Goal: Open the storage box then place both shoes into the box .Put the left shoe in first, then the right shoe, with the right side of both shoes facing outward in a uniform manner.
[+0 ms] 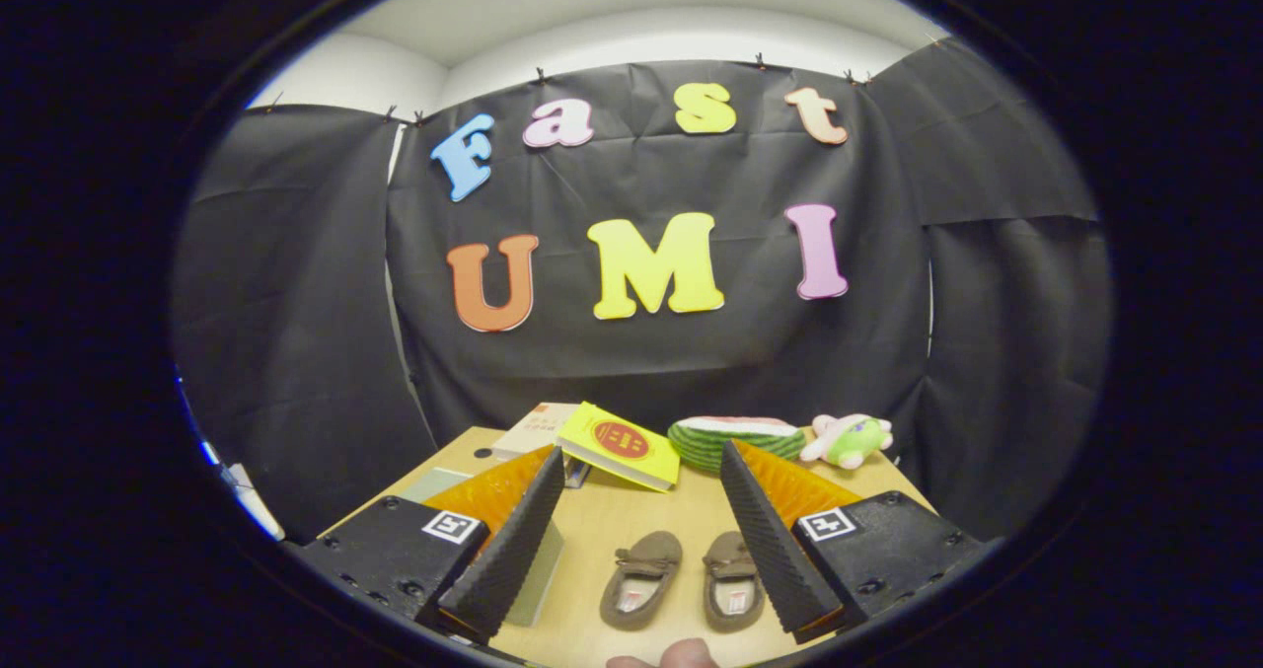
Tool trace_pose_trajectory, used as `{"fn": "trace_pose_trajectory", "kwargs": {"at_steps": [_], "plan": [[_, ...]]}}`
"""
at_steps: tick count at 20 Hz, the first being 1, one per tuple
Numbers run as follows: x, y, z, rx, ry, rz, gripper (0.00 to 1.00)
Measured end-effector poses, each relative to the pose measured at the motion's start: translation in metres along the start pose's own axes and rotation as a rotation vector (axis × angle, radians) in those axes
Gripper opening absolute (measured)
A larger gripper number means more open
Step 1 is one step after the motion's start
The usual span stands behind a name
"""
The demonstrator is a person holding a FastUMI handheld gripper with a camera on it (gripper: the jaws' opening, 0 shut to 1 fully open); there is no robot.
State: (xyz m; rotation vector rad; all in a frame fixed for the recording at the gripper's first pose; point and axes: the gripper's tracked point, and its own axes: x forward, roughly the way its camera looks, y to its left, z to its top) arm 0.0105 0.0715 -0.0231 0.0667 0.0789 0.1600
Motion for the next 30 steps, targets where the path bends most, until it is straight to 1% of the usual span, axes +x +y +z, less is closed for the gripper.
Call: {"fn": "trace_pose_trajectory", "kwargs": {"at_steps": [5, 15, 21, 25, 28, 29, 30], "plan": [[0.013, 0.042, -0.031, -0.013, 0.07, 0.086, 1.0], [0.035, 0.102, -0.115, 0.052, 0.267, 0.21, 0.99], [0.047, 0.125, -0.163, 0.114, 0.385, 0.235, 0.97], [0.047, 0.132, -0.186, 0.165, 0.456, 0.238, 0.93], [0.048, 0.129, -0.198, 0.201, 0.499, 0.226, 0.76], [0.049, 0.128, -0.202, 0.218, 0.513, 0.225, 0.72], [0.049, 0.13, -0.206, 0.237, 0.531, 0.226, 0.63]]}}
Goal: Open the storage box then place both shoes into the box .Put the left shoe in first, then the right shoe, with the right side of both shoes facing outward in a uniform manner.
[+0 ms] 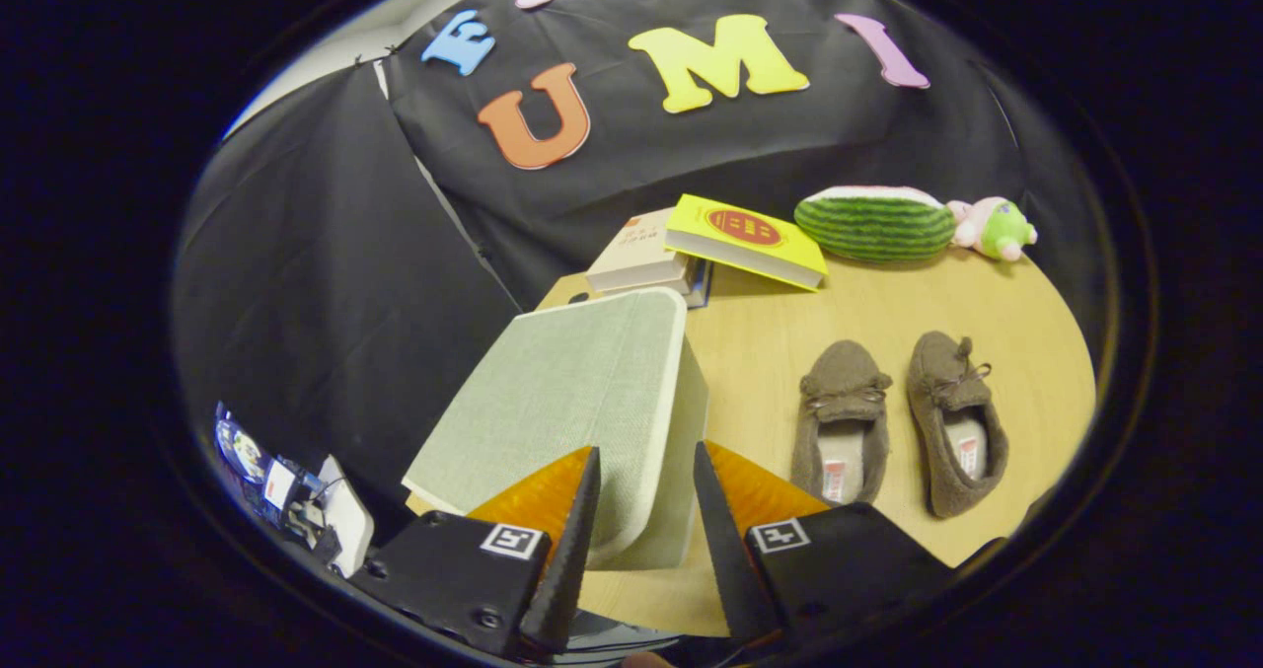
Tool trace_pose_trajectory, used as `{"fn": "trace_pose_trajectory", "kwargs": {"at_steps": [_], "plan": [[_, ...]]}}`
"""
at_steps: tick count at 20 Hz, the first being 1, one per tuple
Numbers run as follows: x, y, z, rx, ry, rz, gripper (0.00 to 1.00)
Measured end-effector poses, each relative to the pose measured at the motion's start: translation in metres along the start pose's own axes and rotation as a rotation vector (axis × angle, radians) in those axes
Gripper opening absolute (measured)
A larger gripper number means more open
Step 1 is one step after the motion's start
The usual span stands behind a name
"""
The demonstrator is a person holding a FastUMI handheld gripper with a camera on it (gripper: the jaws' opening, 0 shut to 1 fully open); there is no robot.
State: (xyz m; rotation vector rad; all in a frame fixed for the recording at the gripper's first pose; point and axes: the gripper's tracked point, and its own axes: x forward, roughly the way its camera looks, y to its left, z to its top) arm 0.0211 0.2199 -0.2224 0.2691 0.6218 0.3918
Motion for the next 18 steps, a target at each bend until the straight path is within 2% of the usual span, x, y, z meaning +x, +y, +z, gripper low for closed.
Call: {"fn": "trace_pose_trajectory", "kwargs": {"at_steps": [4, 6, 18], "plan": [[0.0047, 0.0034, -0.006, 0.09, 0.032, 0.034, 0.38], [0.0062, 0.0055, -0.0061, 0.104, 0.046, 0.045, 0.32], [0.01, 0.0069, -0.0068, 0.364, 0.109, 0.098, 0.31]]}}
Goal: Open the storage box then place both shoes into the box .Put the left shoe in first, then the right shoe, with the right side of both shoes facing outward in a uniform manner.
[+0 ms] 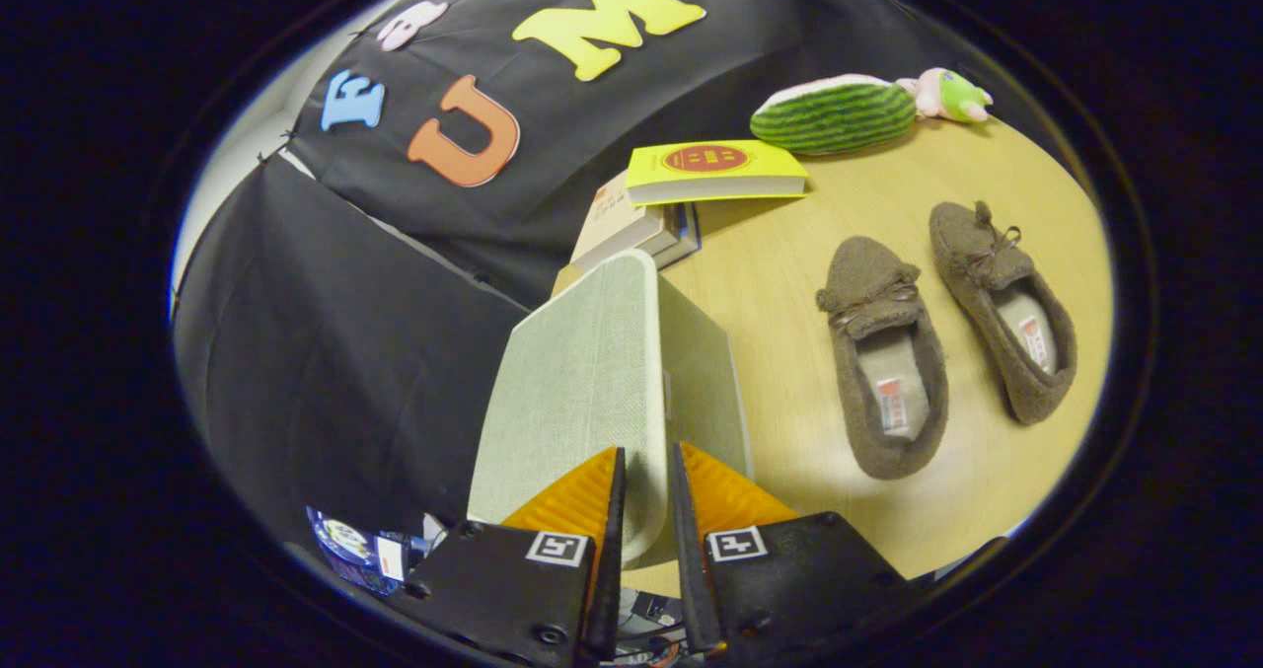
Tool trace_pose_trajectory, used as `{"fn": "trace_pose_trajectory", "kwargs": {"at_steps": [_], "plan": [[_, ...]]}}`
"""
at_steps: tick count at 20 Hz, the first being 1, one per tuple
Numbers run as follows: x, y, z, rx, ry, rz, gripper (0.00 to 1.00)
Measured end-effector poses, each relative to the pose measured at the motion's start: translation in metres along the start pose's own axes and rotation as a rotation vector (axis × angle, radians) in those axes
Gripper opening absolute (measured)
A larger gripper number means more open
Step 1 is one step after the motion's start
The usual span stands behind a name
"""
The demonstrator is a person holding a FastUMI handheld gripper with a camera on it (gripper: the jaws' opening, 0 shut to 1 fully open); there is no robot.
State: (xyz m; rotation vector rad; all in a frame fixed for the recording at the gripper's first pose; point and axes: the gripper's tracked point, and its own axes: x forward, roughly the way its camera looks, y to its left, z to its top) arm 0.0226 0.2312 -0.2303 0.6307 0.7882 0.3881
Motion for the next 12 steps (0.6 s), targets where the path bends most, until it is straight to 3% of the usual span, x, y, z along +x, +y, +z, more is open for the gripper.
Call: {"fn": "trace_pose_trajectory", "kwargs": {"at_steps": [7, 9, 12], "plan": [[0.0, 0.002, -0.004, 0.043, 0.026, 0.021, 0.31], [-0.003, 0.003, 0.001, 0.044, 0.013, 0.02, 0.24], [-0.007, 0.011, 0.004, 0.044, 0.008, 0.035, 0.06]]}}
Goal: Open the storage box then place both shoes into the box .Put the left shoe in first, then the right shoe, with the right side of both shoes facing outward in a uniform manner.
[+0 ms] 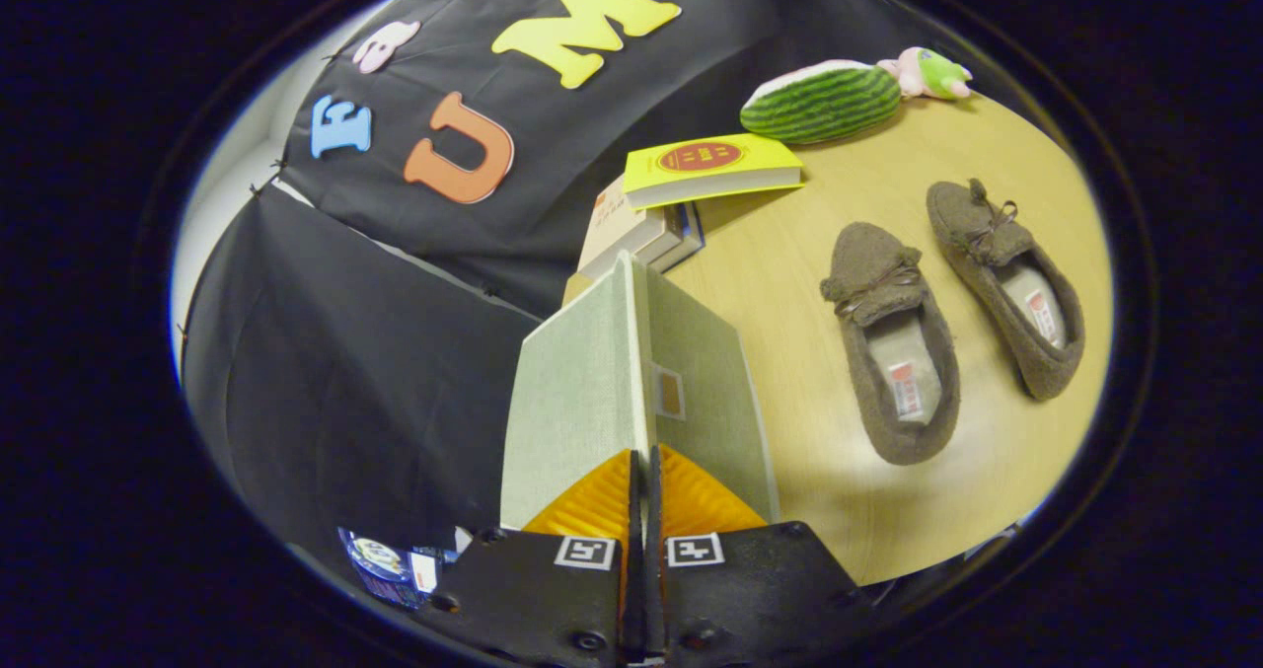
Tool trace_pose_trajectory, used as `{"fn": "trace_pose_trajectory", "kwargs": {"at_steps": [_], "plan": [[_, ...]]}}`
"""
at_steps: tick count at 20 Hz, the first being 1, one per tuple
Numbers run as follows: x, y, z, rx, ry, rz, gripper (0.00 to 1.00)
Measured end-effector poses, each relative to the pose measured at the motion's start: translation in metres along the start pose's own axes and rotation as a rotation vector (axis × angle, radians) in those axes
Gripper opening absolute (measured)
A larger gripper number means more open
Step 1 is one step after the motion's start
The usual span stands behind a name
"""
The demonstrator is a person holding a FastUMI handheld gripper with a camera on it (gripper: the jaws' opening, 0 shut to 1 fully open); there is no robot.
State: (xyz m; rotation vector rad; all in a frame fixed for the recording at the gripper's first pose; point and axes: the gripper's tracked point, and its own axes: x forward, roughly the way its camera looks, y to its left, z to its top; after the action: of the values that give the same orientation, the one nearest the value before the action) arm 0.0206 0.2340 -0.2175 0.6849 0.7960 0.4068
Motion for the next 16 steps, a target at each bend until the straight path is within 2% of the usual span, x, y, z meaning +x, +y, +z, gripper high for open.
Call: {"fn": "trace_pose_trajectory", "kwargs": {"at_steps": [3, 7, 11, 16], "plan": [[-0.007, 0.015, 0.006, -0.02, -0.01, 0.012, 0.06], [-0.023, 0.059, 0.022, -0.034, -0.037, 0.07, 0.06], [-0.033, 0.122, 0.031, -0.108, -0.056, 0.145, 0.06], [-0.025, 0.214, 0.012, -0.236, -0.039, 0.258, 0.06]]}}
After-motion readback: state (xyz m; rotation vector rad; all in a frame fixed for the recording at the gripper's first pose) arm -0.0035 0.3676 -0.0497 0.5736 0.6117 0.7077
